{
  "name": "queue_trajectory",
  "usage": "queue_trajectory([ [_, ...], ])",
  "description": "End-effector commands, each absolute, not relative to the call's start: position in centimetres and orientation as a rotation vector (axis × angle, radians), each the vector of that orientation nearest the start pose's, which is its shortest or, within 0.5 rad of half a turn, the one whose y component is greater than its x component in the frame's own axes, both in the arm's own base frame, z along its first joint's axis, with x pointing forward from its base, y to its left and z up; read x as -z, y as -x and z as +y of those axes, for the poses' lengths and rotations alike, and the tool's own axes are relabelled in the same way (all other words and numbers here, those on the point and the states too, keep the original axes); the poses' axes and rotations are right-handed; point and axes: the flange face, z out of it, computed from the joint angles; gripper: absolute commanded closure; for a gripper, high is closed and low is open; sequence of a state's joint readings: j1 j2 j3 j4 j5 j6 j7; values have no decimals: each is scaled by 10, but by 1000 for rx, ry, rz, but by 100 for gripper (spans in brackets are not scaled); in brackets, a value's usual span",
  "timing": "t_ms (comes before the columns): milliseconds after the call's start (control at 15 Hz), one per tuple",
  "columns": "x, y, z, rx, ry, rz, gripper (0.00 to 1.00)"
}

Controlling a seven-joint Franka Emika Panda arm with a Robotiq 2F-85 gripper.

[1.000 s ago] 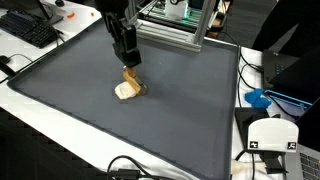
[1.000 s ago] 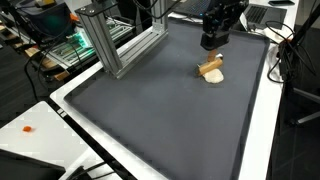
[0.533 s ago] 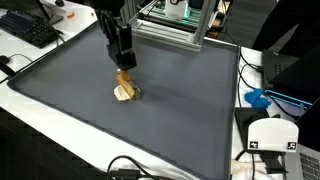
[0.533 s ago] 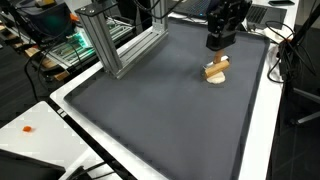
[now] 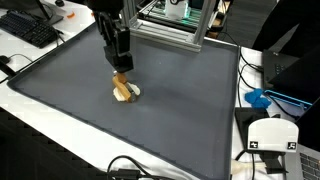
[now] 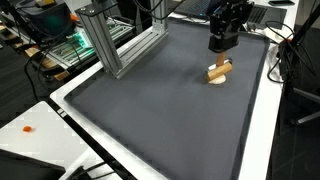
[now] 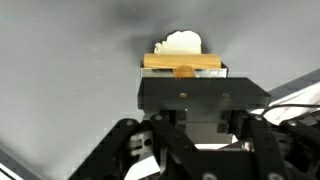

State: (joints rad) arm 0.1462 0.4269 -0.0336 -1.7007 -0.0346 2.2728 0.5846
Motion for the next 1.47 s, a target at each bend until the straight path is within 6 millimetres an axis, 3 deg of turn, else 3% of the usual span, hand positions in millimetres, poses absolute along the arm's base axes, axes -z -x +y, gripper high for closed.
queue_trajectory([
  [0, -347, -679, 73, 310, 3046, 742, 65],
  [533, -344, -680, 69, 336, 3035, 783, 65],
  [933, -333, -669, 78, 169, 3066, 715, 65],
  [1400, -339, -665, 82, 115, 3081, 657, 65],
])
